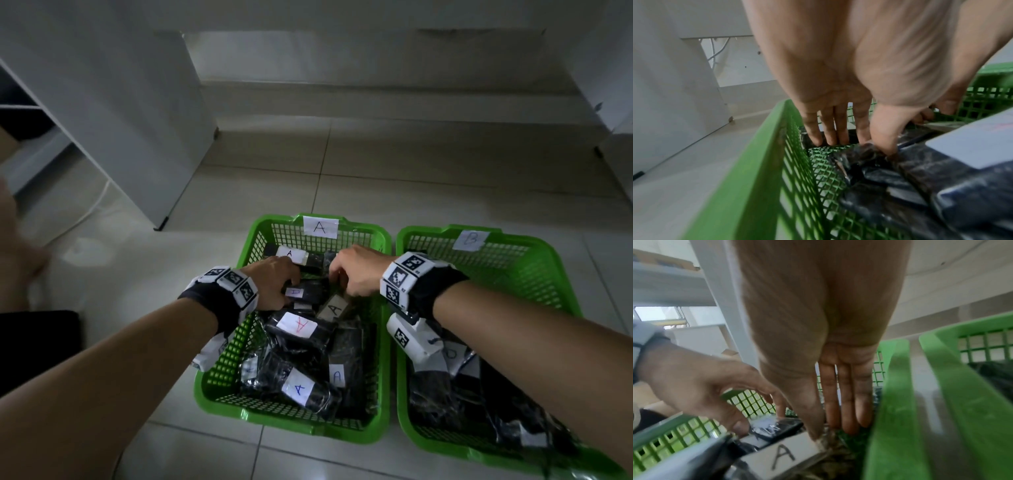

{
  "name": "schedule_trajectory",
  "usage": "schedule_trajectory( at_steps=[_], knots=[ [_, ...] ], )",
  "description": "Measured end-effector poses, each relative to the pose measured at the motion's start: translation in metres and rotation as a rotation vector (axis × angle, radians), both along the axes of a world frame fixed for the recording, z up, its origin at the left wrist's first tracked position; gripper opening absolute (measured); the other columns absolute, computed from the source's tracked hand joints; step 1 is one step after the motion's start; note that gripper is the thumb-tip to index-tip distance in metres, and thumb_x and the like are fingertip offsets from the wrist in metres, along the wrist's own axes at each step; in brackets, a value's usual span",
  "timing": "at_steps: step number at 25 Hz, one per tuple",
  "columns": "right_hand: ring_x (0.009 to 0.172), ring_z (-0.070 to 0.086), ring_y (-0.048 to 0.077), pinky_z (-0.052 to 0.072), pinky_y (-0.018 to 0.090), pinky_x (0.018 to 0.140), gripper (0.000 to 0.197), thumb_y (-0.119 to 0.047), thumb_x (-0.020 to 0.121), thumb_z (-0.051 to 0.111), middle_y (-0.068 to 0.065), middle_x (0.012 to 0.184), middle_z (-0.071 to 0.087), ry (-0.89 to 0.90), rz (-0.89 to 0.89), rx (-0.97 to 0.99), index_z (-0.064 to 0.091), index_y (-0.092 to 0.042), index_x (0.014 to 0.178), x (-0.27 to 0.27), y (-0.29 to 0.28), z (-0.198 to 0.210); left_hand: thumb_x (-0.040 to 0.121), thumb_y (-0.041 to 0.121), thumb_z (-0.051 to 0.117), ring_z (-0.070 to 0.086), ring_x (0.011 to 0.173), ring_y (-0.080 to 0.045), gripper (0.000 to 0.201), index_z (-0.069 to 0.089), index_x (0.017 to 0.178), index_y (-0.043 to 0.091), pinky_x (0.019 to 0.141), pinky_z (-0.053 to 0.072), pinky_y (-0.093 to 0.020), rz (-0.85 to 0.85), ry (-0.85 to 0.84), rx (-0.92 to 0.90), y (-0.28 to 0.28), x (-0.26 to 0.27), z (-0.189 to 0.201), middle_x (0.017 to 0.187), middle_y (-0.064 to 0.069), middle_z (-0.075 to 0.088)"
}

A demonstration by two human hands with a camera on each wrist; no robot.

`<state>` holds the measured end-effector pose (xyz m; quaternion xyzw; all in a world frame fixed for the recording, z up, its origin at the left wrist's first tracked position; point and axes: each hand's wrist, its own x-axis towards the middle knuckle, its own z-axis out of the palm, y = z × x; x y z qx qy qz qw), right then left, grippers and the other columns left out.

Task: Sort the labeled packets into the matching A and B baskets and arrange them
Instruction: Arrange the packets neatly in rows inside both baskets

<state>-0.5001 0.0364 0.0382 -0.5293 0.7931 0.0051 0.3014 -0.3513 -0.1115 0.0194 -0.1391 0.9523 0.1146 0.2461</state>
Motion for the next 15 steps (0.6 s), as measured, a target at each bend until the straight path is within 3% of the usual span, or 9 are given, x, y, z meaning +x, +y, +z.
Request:
schedule_trajectory(
  at_steps=[2, 4, 6, 8, 10, 12, 13, 15],
  knots=[
    [0.102, 0.063, 0.022, 0.049, 0.029, 0.077, 0.048, -0.005, 0.081, 0.077, 0.001, 0.121, 0.066, -0.006, 0.036, 0.056, 0.069, -0.019, 0.127, 0.001, -0.002, 0.0, 0.086, 0.034, 0.066, 0.059, 0.103, -0.021, 0.035, 0.059, 0.117, 0.021, 0.085, 0.048, -0.026, 0.027, -0.043, 0.004, -0.002, 0.002, 0.004, 0.118, 0.0, 0.061],
    [0.103, 0.065, 0.025, 0.054, 0.033, 0.078, 0.048, -0.013, 0.077, 0.083, 0.004, 0.119, 0.068, 0.036, 0.116, 0.12, 0.069, -0.016, 0.123, 0.002, 0.0, -0.002, 0.08, 0.038, 0.069, 0.059, 0.092, -0.02, 0.042, 0.052, 0.115, 0.023, 0.079, 0.051, -0.029, 0.065, -0.061, 0.013, -0.004, 0.005, 0.009, 0.109, 0.0, 0.063],
    [0.097, 0.063, 0.024, 0.05, 0.031, 0.069, 0.047, -0.02, 0.071, 0.089, 0.005, 0.111, 0.067, 0.047, 0.159, 0.12, 0.067, -0.013, 0.111, 0.001, 0.005, -0.005, 0.076, 0.038, 0.07, 0.061, 0.089, -0.019, 0.044, 0.052, 0.113, 0.023, 0.078, 0.053, -0.031, 0.069, -0.084, -0.001, -0.005, 0.006, 0.013, 0.099, 0.003, 0.062],
    [0.086, 0.057, 0.017, 0.039, 0.025, 0.057, 0.046, -0.022, 0.065, 0.094, 0.0, 0.1, 0.063, 0.0, 0.128, 0.076, 0.065, -0.014, 0.1, -0.004, 0.009, -0.004, 0.079, 0.035, 0.069, 0.064, 0.09, -0.02, 0.035, 0.059, 0.109, 0.021, 0.077, 0.054, -0.03, 0.066, -0.104, -0.027, -0.003, 0.007, 0.016, 0.095, 0.003, 0.063],
    [0.077, 0.053, 0.013, 0.036, 0.023, 0.053, 0.046, -0.025, 0.06, 0.097, -0.006, 0.088, 0.06, -0.071, 0.086, 0.061, 0.066, -0.013, 0.093, -0.011, 0.01, 0.001, 0.083, 0.03, 0.066, 0.064, 0.101, -0.023, 0.04, 0.057, 0.122, 0.021, 0.085, 0.054, -0.032, 0.15, -0.112, 0.058, 0.001, 0.009, 0.016, 0.11, 0.0, 0.066],
    [0.08, 0.056, 0.014, 0.044, 0.025, 0.059, 0.046, -0.026, 0.059, 0.097, -0.007, 0.087, 0.063, -0.185, 0.048, 0.083, 0.068, -0.016, 0.094, -0.017, 0.01, 0.009, 0.087, 0.026, 0.063, 0.058, 0.114, -0.021, 0.057, 0.046, 0.142, 0.026, 0.096, 0.049, -0.034, 0.257, -0.137, 0.175, 0.007, 0.009, 0.016, 0.132, 0.001, 0.057],
    [0.083, 0.06, 0.015, 0.049, 0.027, 0.065, 0.043, -0.024, 0.061, 0.096, -0.006, 0.09, 0.067, -0.273, 0.009, 0.091, 0.07, -0.019, 0.095, -0.02, 0.009, 0.012, 0.087, 0.024, 0.063, 0.058, 0.113, -0.02, 0.059, 0.045, 0.142, 0.029, 0.097, 0.048, -0.035, 0.283, -0.133, 0.223, 0.009, 0.009, 0.016, 0.134, 0.001, 0.056],
    [0.08, 0.068, 0.02, 0.056, 0.033, 0.068, 0.03, -0.014, 0.067, 0.091, 0.002, 0.093, 0.073, -0.453, -0.075, 0.086, 0.074, -0.021, 0.092, -0.03, 0.006, 0.017, 0.081, 0.018, 0.067, 0.06, 0.104, -0.018, 0.051, 0.056, 0.127, 0.036, 0.09, 0.05, -0.034, 0.293, -0.107, 0.295, 0.006, 0.008, 0.015, 0.122, 0.002, 0.062]
  ],
)
